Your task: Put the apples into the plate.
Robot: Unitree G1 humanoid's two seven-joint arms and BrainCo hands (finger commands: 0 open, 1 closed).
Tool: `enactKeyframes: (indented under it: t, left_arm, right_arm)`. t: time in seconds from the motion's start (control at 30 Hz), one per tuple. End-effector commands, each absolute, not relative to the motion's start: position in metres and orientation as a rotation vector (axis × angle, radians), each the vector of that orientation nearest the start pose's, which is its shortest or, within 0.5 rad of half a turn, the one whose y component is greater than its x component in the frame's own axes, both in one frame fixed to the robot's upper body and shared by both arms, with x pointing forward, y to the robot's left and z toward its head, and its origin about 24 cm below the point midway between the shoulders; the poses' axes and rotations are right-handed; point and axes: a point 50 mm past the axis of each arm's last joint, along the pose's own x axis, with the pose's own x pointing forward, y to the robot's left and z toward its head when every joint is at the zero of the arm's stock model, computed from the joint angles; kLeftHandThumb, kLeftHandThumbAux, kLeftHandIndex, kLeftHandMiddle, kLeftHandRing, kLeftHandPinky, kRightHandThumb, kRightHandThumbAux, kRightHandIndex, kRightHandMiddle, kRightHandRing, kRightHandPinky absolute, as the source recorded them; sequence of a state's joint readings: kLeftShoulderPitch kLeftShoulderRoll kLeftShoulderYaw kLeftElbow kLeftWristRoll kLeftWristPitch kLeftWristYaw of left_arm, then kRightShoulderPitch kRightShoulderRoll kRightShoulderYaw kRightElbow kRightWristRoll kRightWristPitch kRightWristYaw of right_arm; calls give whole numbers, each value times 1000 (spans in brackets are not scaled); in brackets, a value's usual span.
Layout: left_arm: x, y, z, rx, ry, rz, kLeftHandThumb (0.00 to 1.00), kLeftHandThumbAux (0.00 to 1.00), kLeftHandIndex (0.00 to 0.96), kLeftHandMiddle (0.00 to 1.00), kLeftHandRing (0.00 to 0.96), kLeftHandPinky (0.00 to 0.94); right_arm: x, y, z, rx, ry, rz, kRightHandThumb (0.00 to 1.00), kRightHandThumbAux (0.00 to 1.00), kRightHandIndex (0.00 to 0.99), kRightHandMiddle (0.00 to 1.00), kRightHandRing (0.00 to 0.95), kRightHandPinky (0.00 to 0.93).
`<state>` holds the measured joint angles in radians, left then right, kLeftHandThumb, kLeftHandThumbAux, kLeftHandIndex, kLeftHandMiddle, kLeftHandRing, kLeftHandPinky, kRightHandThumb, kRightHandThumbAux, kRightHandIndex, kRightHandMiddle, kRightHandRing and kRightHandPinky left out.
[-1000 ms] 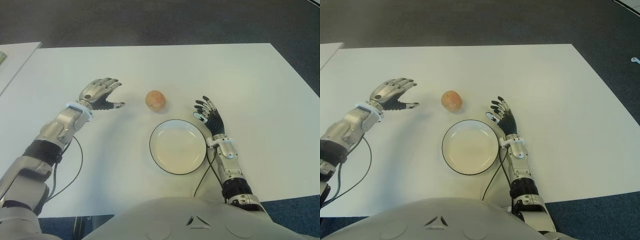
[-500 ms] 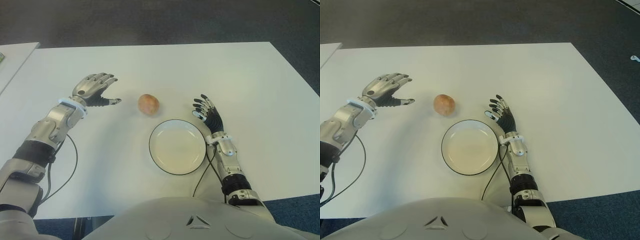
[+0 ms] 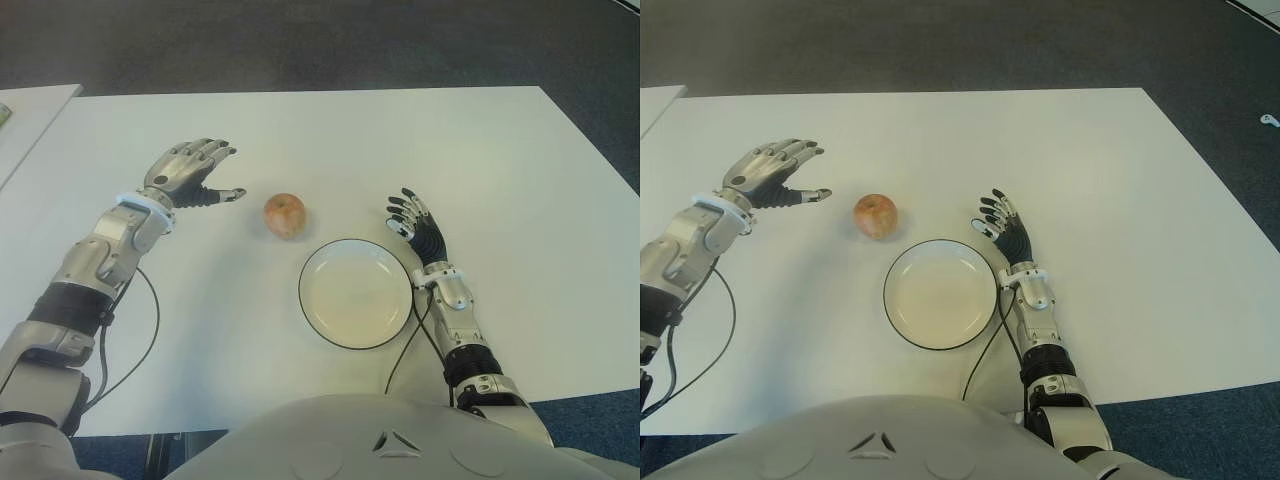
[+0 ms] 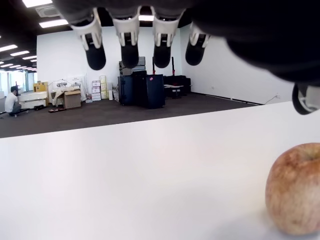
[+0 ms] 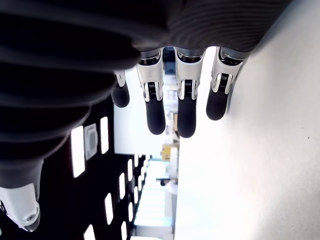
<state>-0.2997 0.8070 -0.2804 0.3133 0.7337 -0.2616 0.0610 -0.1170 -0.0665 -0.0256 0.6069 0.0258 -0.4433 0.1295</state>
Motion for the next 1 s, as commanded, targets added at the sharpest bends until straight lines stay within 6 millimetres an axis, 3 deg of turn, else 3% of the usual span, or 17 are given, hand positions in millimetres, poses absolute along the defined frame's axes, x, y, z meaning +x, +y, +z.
enactKeyframes:
  t: [0.03,0.6,1.0]
  left_arm:
    - [298,238,88,1514,-201,-303,309,188,0,0,0,0]
    - [309,204,94,1458,-298,-301,306,191,0,0,0,0]
    - [309,182,83,1426,-308,-352,290,195,0,0,0,0]
  right_arm:
    - [218,-164,-70,-18,298,85,122,582,76,216,218,200]
    - [218,-162,-72,-10,298,87,132,584,72,236,231,183]
    - [218,-161,-72,-2,294,83,143,608,60,227,236,215]
